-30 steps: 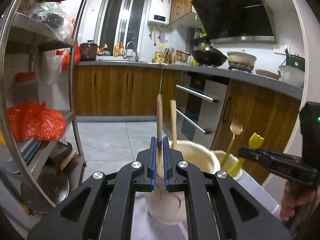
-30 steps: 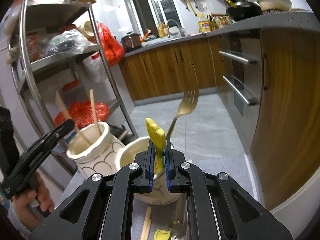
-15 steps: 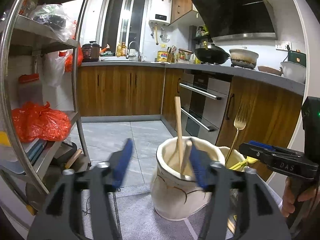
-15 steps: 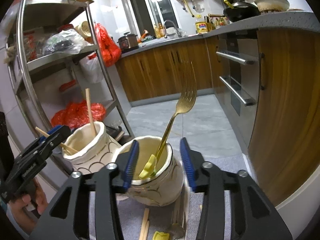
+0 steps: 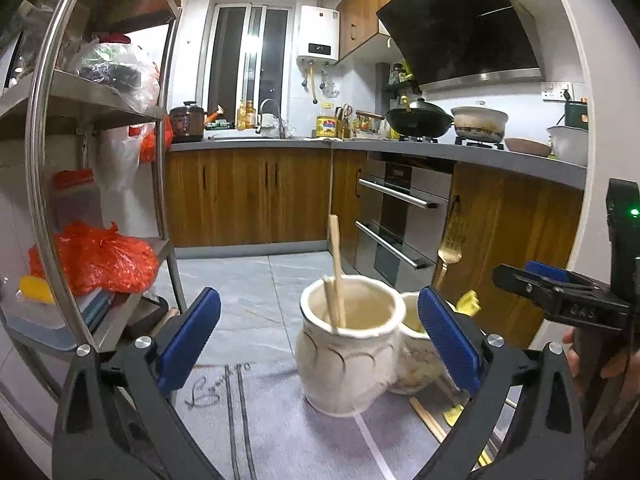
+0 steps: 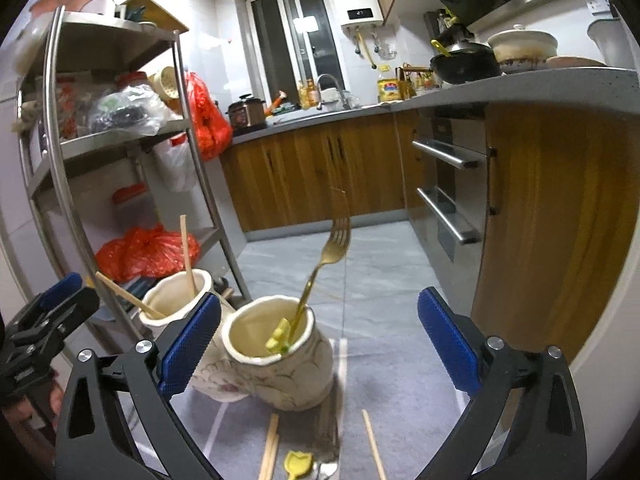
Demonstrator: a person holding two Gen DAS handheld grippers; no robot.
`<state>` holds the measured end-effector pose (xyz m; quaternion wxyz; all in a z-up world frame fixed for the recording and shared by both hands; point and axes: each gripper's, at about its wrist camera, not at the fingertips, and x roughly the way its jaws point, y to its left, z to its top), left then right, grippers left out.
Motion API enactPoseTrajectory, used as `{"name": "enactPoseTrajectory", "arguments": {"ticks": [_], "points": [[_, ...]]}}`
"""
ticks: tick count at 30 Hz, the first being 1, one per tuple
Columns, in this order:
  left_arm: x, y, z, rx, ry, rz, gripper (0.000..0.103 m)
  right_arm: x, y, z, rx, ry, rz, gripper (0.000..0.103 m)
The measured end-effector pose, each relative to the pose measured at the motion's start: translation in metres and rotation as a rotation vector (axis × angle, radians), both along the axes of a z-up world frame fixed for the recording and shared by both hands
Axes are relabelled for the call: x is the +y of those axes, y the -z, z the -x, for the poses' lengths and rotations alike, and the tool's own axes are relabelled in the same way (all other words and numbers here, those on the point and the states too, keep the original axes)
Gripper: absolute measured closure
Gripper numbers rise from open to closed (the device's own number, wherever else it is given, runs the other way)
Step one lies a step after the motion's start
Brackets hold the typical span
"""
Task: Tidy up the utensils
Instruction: 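Open both grippers and pull them back toward the mat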
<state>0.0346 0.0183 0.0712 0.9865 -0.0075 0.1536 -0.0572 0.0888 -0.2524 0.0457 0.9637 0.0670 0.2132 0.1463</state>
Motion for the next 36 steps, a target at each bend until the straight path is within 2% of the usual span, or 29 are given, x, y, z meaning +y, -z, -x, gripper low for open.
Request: {"name": "enactPoseTrajectory", "arguments": {"ticks": [8,14,20,22,25,28,32,36], "points": [[-0.011,0.019,0.031,0.049,0.026,-0.012,0.006,-0.014,0.003,0.020,0.002,0.036,0.021,0.005],[-0.023,0.040,0.036,0.100,0.051,-0.010,0.006,-0.023,0.009,0.028,0.014,0.060,0.053,0.005],[-0.033,0.061,0.037,0.142,0.068,-0.039,0.006,-0.026,0.028,0.037,0.068,0.066,0.160,0.005],[-0.035,0.065,0.039,0.146,0.076,-0.049,0.006,-0.027,0.035,0.037,0.092,0.068,0.166,0.005],[-0.036,0.070,0.038,0.157,0.071,-0.073,0.006,-0.022,0.048,0.038,0.149,0.055,0.172,0.005],[-0.033,0.072,0.037,0.177,0.083,-0.059,0.006,-0.011,0.059,0.037,0.200,0.013,0.188,0.005],[-0.032,0.074,0.036,0.182,0.081,-0.064,0.006,0.010,0.066,0.044,0.221,-0.048,0.261,0.005],[-0.034,0.076,0.034,0.194,0.079,-0.076,0.006,0.024,0.075,0.053,0.261,-0.090,0.282,0.008]]}}
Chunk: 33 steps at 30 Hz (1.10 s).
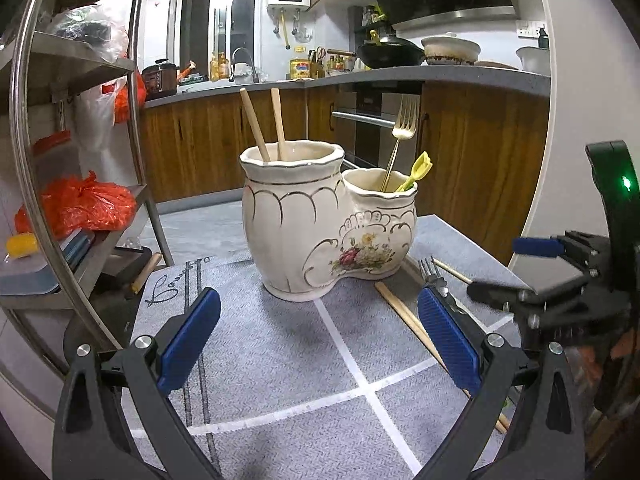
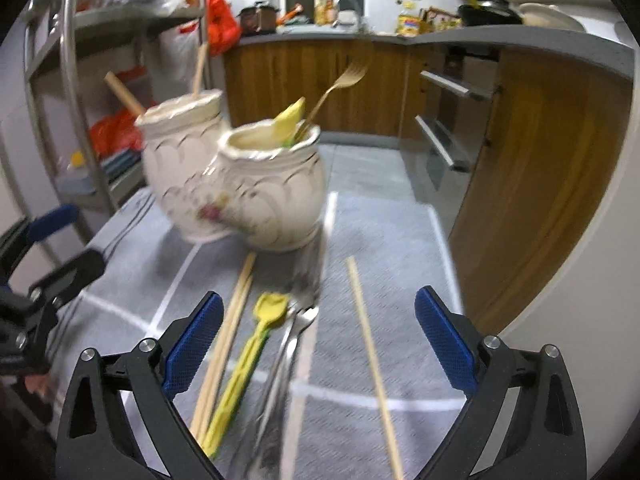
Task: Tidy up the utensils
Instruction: 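Open both grippers and pull them back toward the mat, then grasp a second yellow plastic utensil with the right gripper and lift it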
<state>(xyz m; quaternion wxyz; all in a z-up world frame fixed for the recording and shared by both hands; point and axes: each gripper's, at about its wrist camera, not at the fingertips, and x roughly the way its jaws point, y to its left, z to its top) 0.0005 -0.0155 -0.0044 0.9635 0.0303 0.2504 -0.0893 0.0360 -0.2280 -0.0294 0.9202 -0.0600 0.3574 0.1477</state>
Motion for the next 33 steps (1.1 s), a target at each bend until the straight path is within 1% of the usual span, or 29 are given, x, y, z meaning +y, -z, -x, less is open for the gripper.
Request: {"name": "enactPoseTrajectory", "arguments": {"ticks": [3,6,8,11,12,14,16,20,23,24,26,30,33], "points": [[-0.001,0.002,-0.002,0.013,0.001,-0.004,0.006,0.010,0.007,0.005,0.034,-0.029,0.027,0.010],[0.000,0.003,-0.003,0.022,0.005,0.002,0.006,0.017,0.011,0.012,0.052,-0.049,0.046,0.018],[0.002,0.003,-0.004,0.024,0.000,0.009,0.006,0.021,0.014,0.013,0.074,-0.063,0.057,0.029],[0.005,0.004,-0.006,0.034,-0.011,0.020,0.006,0.023,0.017,0.014,0.103,-0.083,0.048,0.050],[0.006,0.004,-0.007,0.037,-0.012,0.028,0.006,0.024,0.017,0.015,0.108,-0.090,0.041,0.054],[0.007,0.005,-0.008,0.043,-0.013,0.040,0.006,0.025,0.017,0.015,0.119,-0.104,0.032,0.065],[0.007,0.005,-0.008,0.046,-0.012,0.043,0.006,0.026,0.019,0.014,0.138,-0.113,0.027,0.069],[0.006,0.006,-0.008,0.049,-0.008,0.043,0.006,0.027,0.025,0.011,0.170,-0.102,0.033,0.071],[0.006,0.006,-0.008,0.049,-0.007,0.040,0.006,0.028,0.025,0.010,0.161,-0.096,0.042,0.073],[0.006,0.006,-0.008,0.049,-0.007,0.041,0.006,0.029,0.026,0.009,0.158,-0.095,0.041,0.074],[0.005,0.006,-0.008,0.050,-0.009,0.037,0.006,0.030,0.028,0.006,0.166,-0.101,0.040,0.083],[0.004,0.006,-0.008,0.061,-0.013,0.033,0.006,0.032,0.029,0.007,0.173,-0.117,0.041,0.087],[0.004,0.006,-0.010,0.092,-0.015,0.058,0.006,0.029,0.027,0.006,0.173,-0.118,0.014,0.091]]}}
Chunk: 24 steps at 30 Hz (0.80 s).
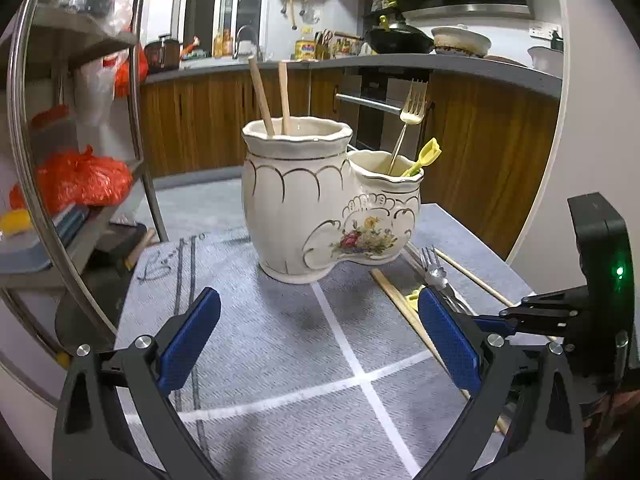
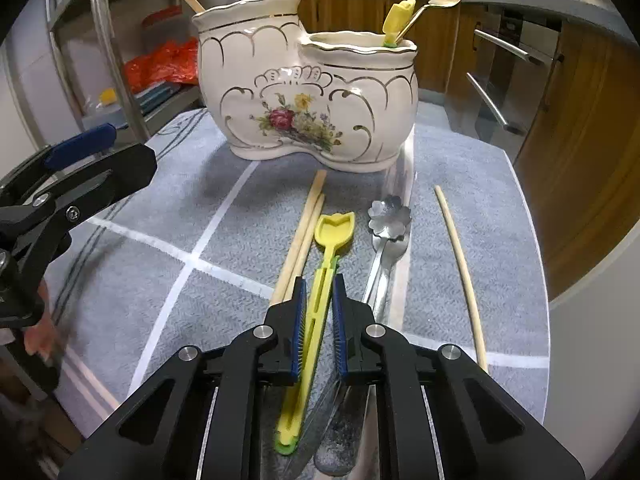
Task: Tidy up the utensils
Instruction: 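Grasp a second yellow plastic utensil with the right gripper and lift it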
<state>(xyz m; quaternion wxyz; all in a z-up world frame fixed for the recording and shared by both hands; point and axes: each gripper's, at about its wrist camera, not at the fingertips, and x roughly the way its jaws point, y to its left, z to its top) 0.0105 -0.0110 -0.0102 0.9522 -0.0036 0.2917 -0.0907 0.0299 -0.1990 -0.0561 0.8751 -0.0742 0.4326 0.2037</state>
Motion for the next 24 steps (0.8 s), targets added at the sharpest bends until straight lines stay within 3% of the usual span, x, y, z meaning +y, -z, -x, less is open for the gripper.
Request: {"name": "enactPoseTrajectory", "arguments": {"ticks": [6,12,16,21,24], "points": [[-0.008,0.000,-0.004,0.079,0.000,0.048,0.006,-0.023,-0.026,0.004,-0.073,0.021,-0.100,0.092],[-0.037,0.014,-0.002,0.144,-0.041,-0.038,0.006,-0.046,-0.048,0.010,-0.150,0.037,-0.189,0.092],[-0.051,0.029,-0.006,0.215,-0.067,-0.052,0.010,-0.049,-0.050,0.010,-0.158,0.020,-0.201,0.092],[-0.068,0.040,-0.013,0.252,-0.100,-0.151,0.012,-0.057,-0.054,0.015,-0.176,0.018,-0.223,0.092],[-0.072,0.047,-0.015,0.273,-0.107,-0.170,0.012,-0.063,-0.054,0.015,-0.177,0.023,-0.235,0.092]]}}
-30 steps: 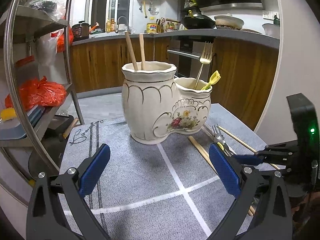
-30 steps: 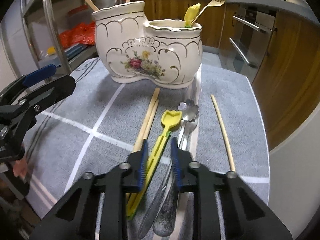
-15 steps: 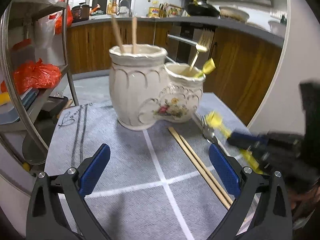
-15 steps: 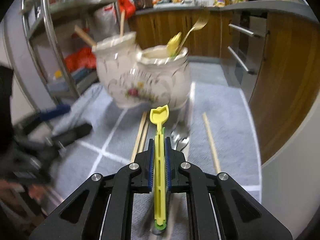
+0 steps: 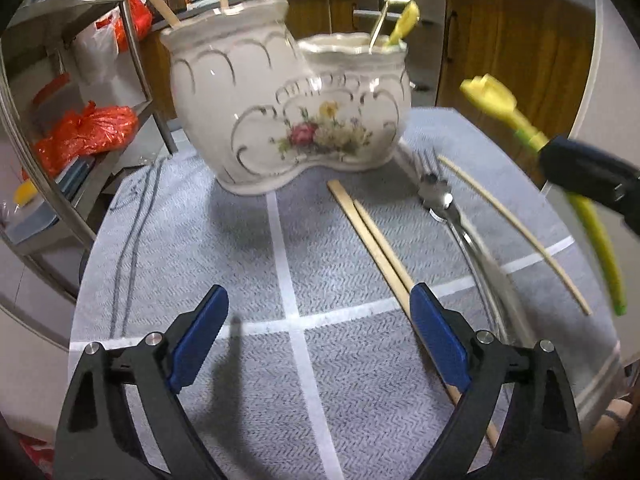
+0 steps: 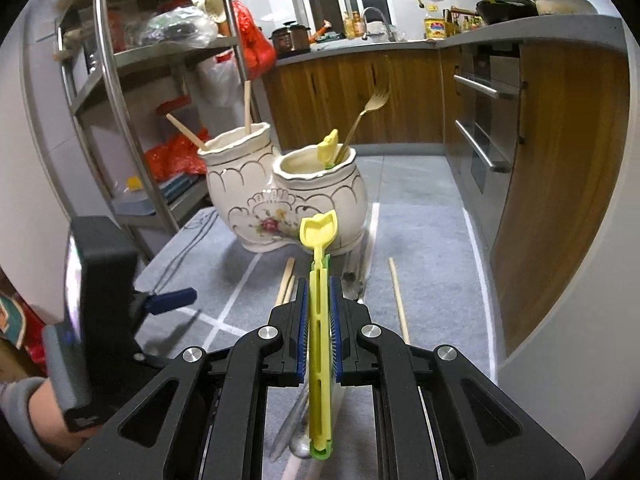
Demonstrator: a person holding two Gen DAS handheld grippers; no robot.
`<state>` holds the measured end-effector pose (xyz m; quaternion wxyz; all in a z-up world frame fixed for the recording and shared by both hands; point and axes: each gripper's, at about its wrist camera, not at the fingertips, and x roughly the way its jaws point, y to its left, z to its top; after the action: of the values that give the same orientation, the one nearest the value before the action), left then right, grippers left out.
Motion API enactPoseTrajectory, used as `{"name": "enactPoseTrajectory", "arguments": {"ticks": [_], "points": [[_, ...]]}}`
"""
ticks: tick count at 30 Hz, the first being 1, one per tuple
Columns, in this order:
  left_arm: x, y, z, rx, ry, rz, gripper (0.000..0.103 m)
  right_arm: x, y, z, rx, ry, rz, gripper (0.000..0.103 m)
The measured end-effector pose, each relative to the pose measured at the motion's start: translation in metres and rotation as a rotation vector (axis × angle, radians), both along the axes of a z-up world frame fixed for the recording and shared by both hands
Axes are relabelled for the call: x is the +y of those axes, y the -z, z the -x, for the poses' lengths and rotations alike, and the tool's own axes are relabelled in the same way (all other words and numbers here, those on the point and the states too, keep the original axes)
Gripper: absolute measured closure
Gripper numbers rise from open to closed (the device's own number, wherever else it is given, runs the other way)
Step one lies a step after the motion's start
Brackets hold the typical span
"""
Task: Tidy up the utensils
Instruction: 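Grasp a second yellow plastic utensil with the right gripper and lift it, then grasp a wooden chopstick with the left gripper and lift it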
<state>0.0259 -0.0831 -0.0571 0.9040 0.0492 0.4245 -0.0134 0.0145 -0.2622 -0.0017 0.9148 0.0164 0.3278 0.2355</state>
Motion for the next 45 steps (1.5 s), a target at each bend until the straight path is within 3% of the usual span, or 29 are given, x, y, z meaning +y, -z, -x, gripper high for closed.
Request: {"name": "enactPoseTrajectory", "arguments": {"ticks": [10,16,19,24,31,37,45], "points": [[-0.010,-0.002,-0.008,0.002,-0.028,-0.040,0.014,-0.004,-0.001,0.003,-0.009,-0.001,-0.017,0.092],[-0.012,-0.001,-0.010,0.028,-0.018,-0.018,0.026,-0.004,-0.001,0.003,-0.010,0.001,-0.016,0.092],[-0.015,-0.003,-0.011,0.036,0.013,-0.004,0.042,-0.004,-0.002,0.004,-0.010,0.000,-0.014,0.092],[-0.021,-0.005,-0.012,0.059,0.089,-0.001,0.091,-0.002,-0.001,0.004,-0.006,-0.006,-0.006,0.092],[0.002,-0.011,-0.008,0.107,0.172,0.036,0.098,0.000,0.000,0.004,-0.004,-0.010,-0.004,0.092],[0.013,-0.013,0.005,0.143,0.250,-0.032,0.099,0.005,0.002,0.005,0.001,-0.025,0.011,0.092],[0.021,-0.012,0.015,0.087,0.230,-0.010,0.095,0.010,0.006,0.003,0.003,-0.025,0.026,0.092]]}}
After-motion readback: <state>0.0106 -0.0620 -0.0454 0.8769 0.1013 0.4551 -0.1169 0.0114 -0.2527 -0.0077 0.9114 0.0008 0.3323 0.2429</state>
